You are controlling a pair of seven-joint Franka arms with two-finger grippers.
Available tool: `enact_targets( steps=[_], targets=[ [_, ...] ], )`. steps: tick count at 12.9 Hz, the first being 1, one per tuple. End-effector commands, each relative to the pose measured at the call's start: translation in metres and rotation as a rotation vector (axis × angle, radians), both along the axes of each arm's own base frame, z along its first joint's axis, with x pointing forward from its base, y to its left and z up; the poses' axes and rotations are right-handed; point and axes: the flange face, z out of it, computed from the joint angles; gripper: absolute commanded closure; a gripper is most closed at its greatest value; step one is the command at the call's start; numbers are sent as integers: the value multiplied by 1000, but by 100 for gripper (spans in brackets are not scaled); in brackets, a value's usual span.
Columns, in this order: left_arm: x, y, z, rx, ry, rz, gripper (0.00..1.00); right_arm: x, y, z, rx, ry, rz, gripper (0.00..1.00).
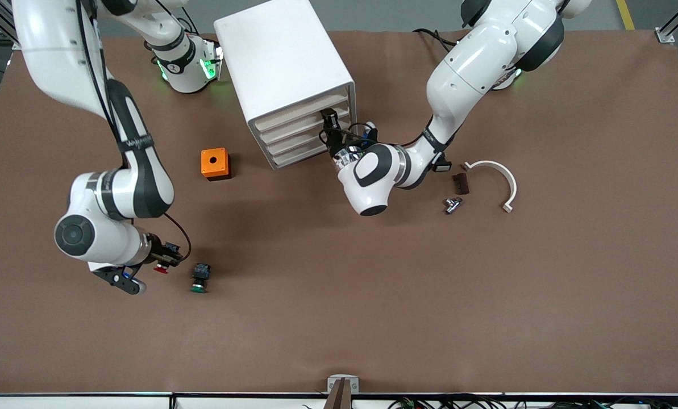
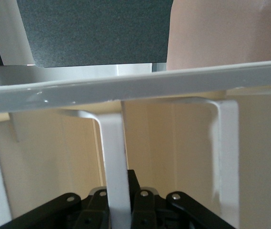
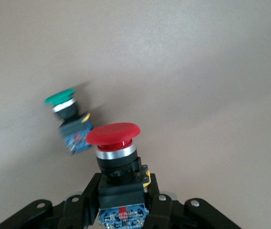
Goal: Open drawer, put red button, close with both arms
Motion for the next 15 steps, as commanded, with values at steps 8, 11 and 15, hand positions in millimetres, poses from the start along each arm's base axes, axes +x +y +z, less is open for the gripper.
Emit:
enact_targets(
  steps=[8, 11, 15],
  targets=[
    [97, 86, 2, -16, 2, 214, 89, -132, 160, 98, 34, 22, -262, 100],
    [119, 112, 2, -15, -3, 261, 86, -168, 231, 104, 26, -1, -329, 100],
    [120, 112, 3, -26, -11, 262, 46, -212, 307, 102, 48, -43, -386, 100]
  ],
)
